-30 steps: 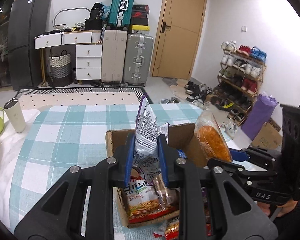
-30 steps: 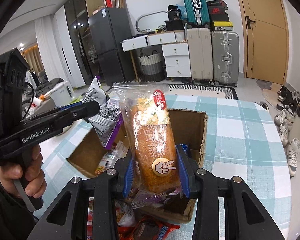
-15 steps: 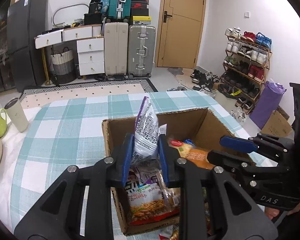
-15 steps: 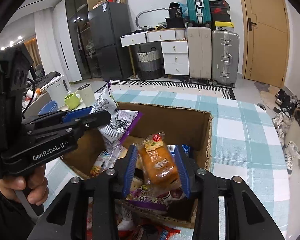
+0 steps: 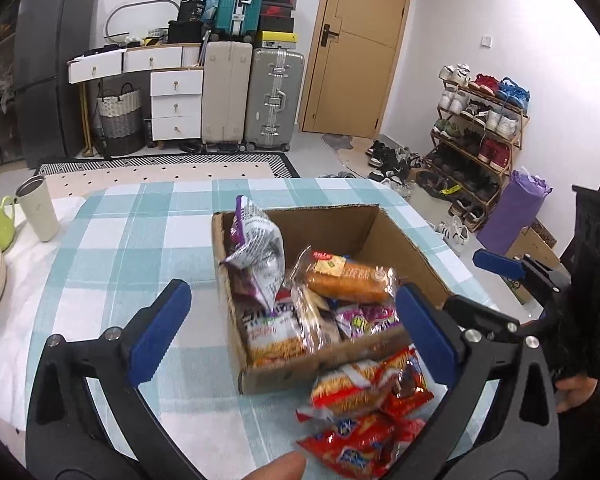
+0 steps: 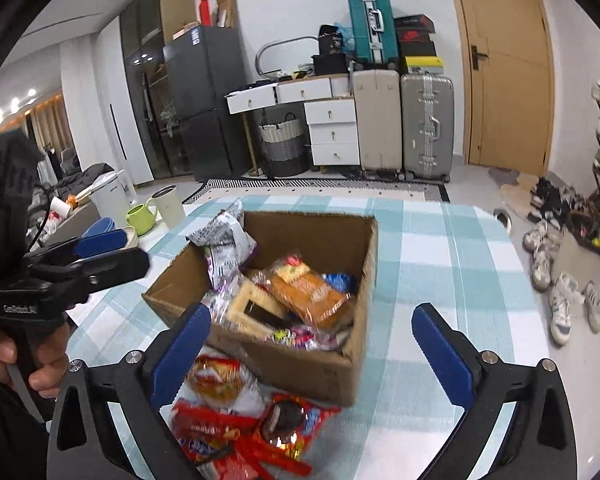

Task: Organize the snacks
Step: 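Withdraw both tools from the box toward the remaining snacks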

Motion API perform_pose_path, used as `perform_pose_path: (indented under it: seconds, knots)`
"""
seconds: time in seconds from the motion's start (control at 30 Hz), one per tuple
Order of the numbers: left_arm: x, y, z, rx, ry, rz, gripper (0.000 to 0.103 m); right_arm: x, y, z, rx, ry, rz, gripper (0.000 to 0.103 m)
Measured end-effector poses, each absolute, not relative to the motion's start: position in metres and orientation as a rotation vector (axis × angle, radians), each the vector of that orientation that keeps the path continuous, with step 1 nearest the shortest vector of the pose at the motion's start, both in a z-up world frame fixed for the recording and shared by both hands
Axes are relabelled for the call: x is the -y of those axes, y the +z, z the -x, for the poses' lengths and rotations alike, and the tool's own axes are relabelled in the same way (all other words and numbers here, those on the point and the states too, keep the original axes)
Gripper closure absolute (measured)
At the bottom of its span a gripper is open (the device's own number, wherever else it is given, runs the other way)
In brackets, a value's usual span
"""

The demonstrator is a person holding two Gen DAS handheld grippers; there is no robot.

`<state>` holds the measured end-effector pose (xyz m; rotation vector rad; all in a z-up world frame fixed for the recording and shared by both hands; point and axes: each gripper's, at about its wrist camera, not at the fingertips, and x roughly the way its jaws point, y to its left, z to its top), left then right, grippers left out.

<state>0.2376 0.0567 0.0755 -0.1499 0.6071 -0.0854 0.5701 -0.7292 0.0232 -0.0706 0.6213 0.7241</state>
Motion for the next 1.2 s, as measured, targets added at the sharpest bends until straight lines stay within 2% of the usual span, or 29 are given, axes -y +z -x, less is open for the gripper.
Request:
perform_pose_path:
  seconds: [0.53, 1.2]
  knots:
    - [-0.05, 0.049, -0.164, -0.669, -0.037, 0.161, 0.001, 0.763, -0.003, -0.524, -0.684, 0.71, 0.069, 0.001]
    - [-0.029, 0.02, -0.138, -0.736, -0.037, 0.122, 0.001, 0.757, -0.039, -0.496, -0.77, 0.747, 0.115, 0.001]
